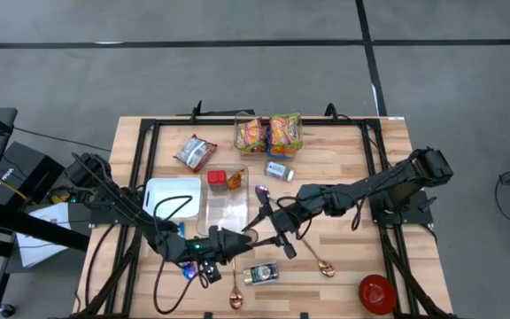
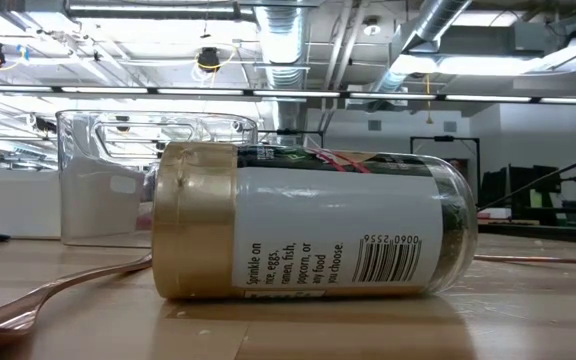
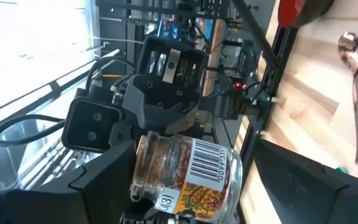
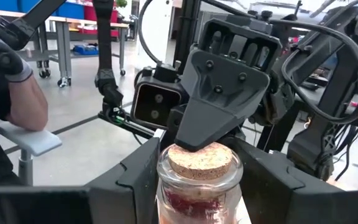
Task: Pick & Place Food Item
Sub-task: Put the brown seasoning bottle into the bottom transparent bin
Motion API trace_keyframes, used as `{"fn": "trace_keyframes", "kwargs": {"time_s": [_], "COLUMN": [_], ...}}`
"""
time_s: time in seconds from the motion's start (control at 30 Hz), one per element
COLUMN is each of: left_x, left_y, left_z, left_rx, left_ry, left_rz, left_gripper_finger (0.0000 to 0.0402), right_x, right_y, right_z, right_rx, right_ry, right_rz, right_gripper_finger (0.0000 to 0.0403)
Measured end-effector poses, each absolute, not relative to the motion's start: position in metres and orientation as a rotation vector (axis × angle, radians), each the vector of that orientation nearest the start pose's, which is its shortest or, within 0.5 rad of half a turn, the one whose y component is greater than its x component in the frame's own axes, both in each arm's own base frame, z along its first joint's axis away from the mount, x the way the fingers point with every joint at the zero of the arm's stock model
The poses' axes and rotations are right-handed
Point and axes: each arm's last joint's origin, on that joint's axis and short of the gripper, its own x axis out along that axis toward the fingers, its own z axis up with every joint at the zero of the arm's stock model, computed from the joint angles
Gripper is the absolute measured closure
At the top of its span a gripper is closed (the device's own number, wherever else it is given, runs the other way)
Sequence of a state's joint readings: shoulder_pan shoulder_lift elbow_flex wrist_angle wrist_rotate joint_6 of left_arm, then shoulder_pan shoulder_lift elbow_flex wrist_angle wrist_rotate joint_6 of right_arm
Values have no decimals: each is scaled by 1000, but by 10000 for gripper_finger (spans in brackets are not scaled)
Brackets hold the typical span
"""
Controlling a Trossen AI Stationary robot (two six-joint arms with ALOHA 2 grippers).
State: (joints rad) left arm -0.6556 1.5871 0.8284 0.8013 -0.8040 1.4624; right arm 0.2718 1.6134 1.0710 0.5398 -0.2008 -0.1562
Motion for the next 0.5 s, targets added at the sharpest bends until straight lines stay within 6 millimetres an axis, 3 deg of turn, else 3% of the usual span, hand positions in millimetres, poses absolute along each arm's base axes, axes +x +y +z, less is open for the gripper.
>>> {"fn": "trace_keyframes", "kwargs": {"time_s": [0.5], "left_x": [276], "left_y": [-183], "left_z": [246], "left_rx": [1478], "left_ry": [111], "left_rz": [172], "left_gripper_finger": [147], "right_x": [358], "right_y": [106], "right_z": [285], "right_rx": [-128], "right_ry": [-35], "right_rz": [476], "right_gripper_finger": [224]}}
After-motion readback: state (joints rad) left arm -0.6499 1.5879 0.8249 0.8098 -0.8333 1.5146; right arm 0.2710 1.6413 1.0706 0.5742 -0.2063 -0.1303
